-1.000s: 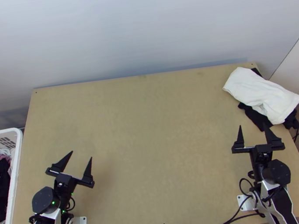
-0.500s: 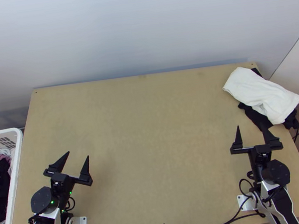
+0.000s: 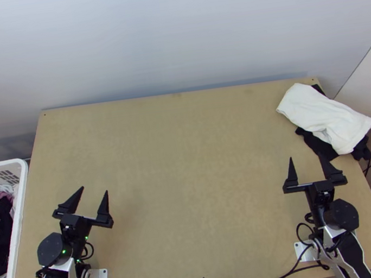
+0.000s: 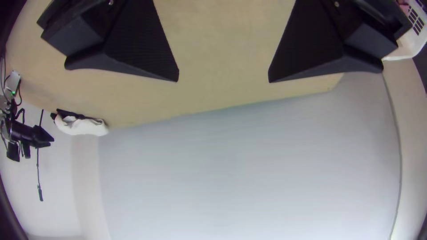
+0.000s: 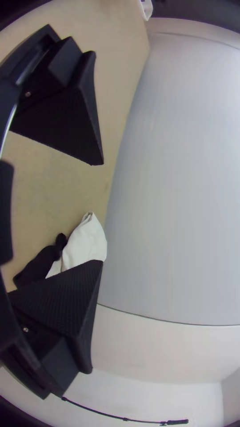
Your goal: Fold the t-shirt
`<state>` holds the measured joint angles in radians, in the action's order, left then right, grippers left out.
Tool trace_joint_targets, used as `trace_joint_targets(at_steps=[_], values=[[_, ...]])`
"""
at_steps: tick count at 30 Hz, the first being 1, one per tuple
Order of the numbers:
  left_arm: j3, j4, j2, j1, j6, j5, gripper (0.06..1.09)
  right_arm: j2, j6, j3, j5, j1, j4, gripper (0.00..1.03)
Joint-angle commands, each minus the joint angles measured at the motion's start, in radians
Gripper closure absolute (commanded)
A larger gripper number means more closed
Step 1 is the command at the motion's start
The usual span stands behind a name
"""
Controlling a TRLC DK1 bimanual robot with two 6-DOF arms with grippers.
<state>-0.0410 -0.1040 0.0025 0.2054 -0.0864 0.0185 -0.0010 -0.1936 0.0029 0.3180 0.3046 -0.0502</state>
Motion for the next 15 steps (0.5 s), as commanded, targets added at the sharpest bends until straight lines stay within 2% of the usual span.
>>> trace_joint_targets(at_steps=[1, 4, 6, 9, 12, 15], values=[[0.021, 0.087, -0.002, -0.029, -0.136, -0.008, 0.10, 0.029, -0.038, 0.000, 0.000, 0.051, -0.002, 0.04], [0.016, 0.102, -0.001, -0.038, -0.154, -0.008, 0.10, 0.072, -0.026, 0.014, 0.010, 0.062, -0.017, 0.10], [0.012, 0.102, 0.002, -0.084, -0.179, -0.008, 0.10, 0.159, -0.026, 0.055, 0.044, 0.056, -0.048, 0.10], [-0.049, 0.079, 0.067, -0.202, -0.199, 0.015, 0.11, 0.302, -0.032, 0.161, 0.047, 0.013, -0.066, 0.07], [-0.188, -0.014, 0.258, -0.270, -0.225, 0.038, 0.11, 0.458, -0.044, 0.292, 0.046, -0.004, -0.066, 0.04], [-0.330, -0.106, 0.353, -0.442, -0.269, 0.038, 0.11, 0.572, -0.038, 0.479, 0.072, -0.009, -0.005, 0.04]])
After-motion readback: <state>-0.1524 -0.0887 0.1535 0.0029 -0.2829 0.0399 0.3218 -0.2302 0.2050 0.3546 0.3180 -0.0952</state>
